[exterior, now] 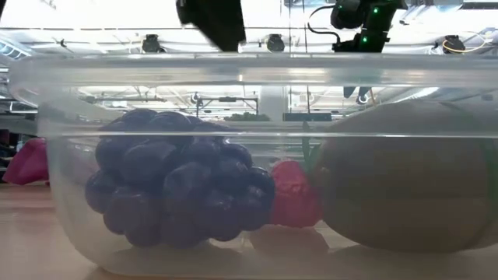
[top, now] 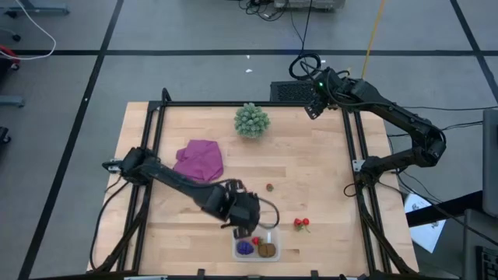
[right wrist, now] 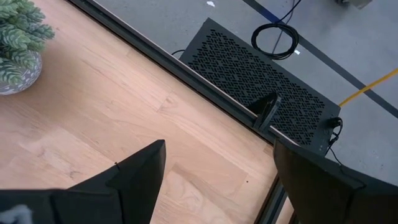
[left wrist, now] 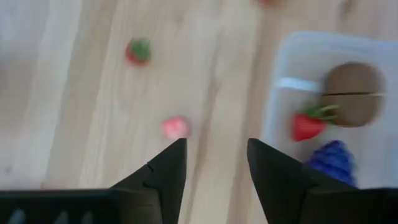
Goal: Pick and placing Produce into tupperware
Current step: Put the pink peach into the transparent container
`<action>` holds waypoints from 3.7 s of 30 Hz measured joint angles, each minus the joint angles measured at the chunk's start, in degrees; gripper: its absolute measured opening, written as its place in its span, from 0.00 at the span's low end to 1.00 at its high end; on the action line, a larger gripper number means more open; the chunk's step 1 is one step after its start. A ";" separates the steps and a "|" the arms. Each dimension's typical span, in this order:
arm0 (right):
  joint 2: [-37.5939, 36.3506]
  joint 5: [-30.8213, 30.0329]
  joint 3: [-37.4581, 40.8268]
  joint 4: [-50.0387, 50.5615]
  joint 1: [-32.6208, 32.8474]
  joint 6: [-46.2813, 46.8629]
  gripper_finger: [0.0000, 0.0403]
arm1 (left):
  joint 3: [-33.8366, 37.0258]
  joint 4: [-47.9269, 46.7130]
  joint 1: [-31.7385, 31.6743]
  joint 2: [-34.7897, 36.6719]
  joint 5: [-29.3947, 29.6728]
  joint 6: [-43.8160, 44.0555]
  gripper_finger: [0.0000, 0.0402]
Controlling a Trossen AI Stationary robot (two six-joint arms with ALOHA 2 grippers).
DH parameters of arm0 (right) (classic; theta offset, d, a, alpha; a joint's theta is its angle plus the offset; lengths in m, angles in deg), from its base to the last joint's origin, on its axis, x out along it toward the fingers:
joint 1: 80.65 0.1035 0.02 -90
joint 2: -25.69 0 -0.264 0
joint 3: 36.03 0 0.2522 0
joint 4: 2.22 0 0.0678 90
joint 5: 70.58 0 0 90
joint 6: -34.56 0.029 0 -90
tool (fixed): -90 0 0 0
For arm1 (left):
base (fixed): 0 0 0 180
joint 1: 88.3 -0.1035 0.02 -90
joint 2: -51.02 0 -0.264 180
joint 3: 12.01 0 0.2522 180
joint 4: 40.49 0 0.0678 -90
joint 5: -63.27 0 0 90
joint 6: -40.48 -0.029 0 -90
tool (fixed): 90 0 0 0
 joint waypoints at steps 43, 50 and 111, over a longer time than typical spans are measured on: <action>0.02 -0.02 0.00 -1.17 -0.01 -1.31 0.72 | 15.39 16.89 -10.62 -1.86 -15.64 -6.67 0.45; 0.02 -0.02 0.00 -1.29 -0.02 -1.31 0.72 | 15.46 17.12 -10.60 -3.26 -15.95 -6.75 0.45; 0.04 -0.02 0.00 -1.42 -0.02 -1.09 0.72 | 15.39 21.68 -11.03 -6.98 -16.78 -8.38 0.34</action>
